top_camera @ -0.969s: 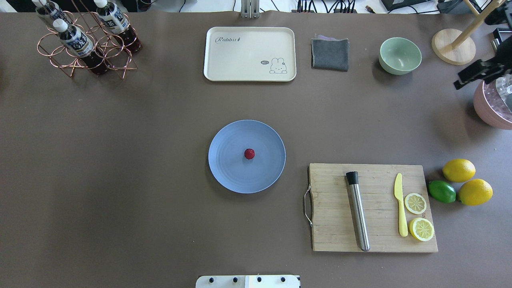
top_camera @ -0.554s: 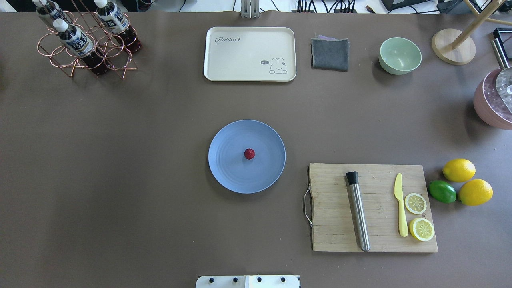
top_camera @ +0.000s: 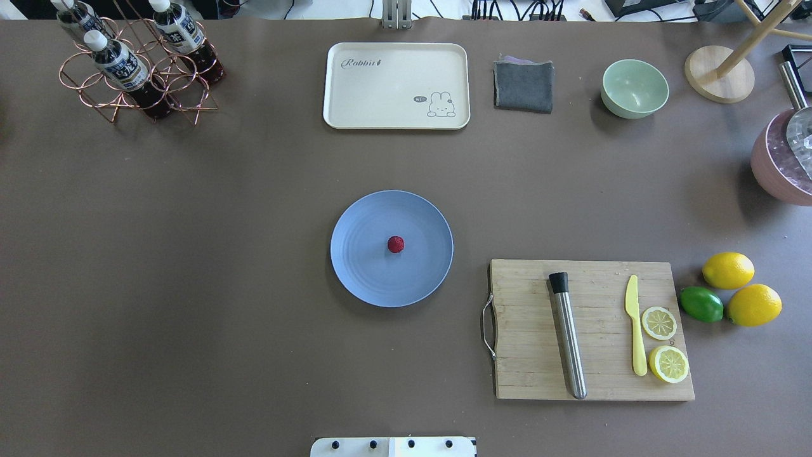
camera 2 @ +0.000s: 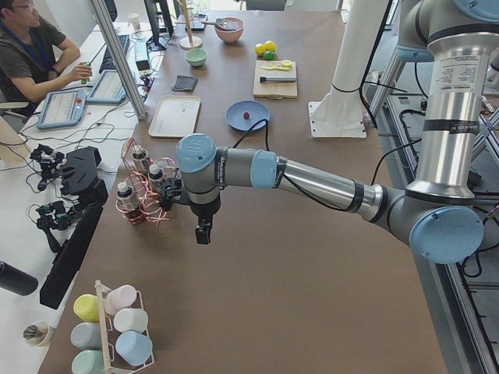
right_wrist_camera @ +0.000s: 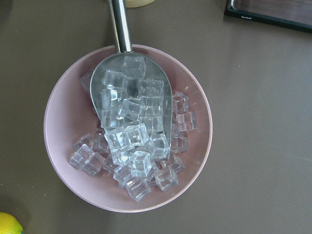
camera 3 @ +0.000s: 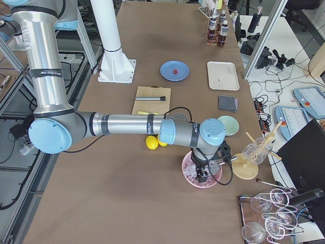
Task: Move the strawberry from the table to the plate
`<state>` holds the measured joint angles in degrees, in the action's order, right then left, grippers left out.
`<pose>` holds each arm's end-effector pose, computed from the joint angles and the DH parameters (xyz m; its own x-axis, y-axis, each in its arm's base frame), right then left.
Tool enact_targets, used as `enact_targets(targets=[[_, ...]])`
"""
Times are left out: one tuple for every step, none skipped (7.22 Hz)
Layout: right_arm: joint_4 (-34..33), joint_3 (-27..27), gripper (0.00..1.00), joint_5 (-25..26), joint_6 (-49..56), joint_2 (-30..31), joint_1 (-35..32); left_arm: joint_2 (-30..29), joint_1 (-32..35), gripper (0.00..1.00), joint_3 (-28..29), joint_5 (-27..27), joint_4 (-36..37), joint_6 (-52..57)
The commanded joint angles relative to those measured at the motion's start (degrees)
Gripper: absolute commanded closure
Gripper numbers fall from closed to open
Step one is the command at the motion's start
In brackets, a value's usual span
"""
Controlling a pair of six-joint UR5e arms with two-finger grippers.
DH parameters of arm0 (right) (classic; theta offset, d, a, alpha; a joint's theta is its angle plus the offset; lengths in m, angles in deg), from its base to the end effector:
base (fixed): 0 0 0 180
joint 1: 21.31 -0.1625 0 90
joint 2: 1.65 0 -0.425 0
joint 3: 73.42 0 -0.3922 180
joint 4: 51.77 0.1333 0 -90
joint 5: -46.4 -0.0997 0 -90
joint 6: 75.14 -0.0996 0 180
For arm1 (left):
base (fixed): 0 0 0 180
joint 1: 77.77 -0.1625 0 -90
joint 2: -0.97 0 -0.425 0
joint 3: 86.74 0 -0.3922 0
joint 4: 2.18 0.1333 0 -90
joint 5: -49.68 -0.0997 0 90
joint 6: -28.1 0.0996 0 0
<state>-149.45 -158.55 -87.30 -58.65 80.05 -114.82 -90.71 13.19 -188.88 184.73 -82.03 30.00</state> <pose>0.0979 -0.5420 0.6388 0.7063 -0.1911 0.6817 0.1454 0.9815 0.1245 -0.0711 -0.4962 0.5575 0.7073 0.0665 -0.7038 -0.0067 0.9962 0.0874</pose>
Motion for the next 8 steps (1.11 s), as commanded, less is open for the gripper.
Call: enact_targets(targets=[[-0.06, 0.05, 0.01, 0.02, -0.05, 0.13, -0.17, 4.4, 0.01, 0.02, 4.65, -0.04, -10.19, -0.41], [-0.06, 0.14, 0.01, 0.02, -0.05, 0.21, -0.17, 4.49, 0.19, 0.02, 4.58, -0.04, -10.23, -0.5], [-0.06, 0.05, 0.01, 0.02, -0.05, 0.39, -0.17, 4.49, 0.19, 0.02, 4.5, -0.04, -10.23, -0.5], [0.03, -0.13, 0.01, -0.07, 0.04, 0.65, -0.17, 4.41, 0.19, 0.02, 4.32, -0.04, -10.23, -0.76], [0.03, -0.13, 0.01, 0.02, 0.04, 0.83, -0.17, 4.41, 0.19, 0.03, 4.06, 0.04, -10.14, -0.85], [0.03, -0.13, 0.01, 0.02, 0.04, 0.92, -0.17, 4.41, 0.19, 0.03, 4.14, 0.04, -10.14, -0.76], [0.03, -0.21, 0.01, 0.02, 0.04, 0.92, -0.17, 4.41, 0.19, 0.03, 4.23, -0.04, -10.14, -0.76], [0.03, -0.21, 0.01, -0.16, 0.04, 1.0, -0.17, 4.41, 0.19, 0.03, 4.32, 0.04, -10.14, -0.76]])
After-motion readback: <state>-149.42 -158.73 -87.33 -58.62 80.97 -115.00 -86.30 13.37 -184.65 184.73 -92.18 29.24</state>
